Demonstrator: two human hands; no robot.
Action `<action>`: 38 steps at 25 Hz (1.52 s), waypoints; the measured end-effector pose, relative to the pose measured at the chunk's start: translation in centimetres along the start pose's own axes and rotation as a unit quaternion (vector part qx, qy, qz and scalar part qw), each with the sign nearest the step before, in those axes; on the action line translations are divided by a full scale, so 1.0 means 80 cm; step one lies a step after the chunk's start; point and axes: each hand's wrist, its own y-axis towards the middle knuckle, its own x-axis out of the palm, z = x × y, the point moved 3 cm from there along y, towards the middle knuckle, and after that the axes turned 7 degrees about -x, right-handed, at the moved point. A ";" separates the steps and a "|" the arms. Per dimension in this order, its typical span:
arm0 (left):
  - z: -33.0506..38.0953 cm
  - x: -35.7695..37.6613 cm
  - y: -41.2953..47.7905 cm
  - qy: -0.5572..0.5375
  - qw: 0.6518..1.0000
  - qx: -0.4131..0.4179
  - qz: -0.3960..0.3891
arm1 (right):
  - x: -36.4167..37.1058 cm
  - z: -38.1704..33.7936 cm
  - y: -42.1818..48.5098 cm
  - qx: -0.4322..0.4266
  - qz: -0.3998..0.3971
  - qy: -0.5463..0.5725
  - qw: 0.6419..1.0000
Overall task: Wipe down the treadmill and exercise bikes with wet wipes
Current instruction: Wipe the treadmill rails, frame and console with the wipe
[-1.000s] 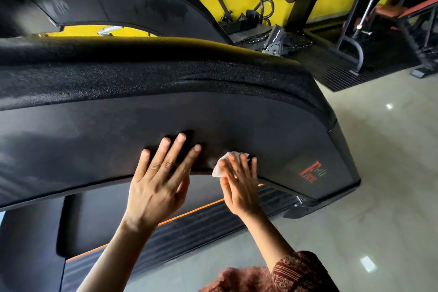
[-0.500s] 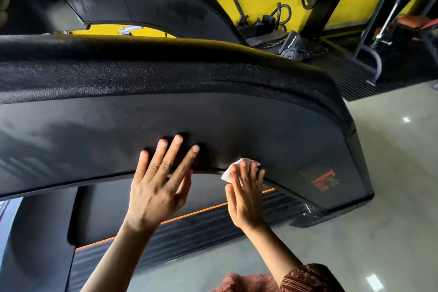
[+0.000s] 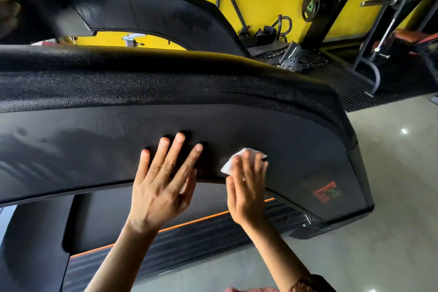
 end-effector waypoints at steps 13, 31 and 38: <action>0.015 0.004 0.027 0.008 1.000 -0.003 0.011 | -0.030 0.063 0.050 0.352 0.180 0.149 0.906; -0.058 -0.024 -0.005 0.104 0.991 0.026 0.081 | 0.017 -0.027 0.016 0.036 0.024 0.016 0.999; -0.101 -0.046 -0.027 0.115 0.991 -0.011 0.070 | 0.019 -0.140 0.118 0.061 0.058 0.061 0.995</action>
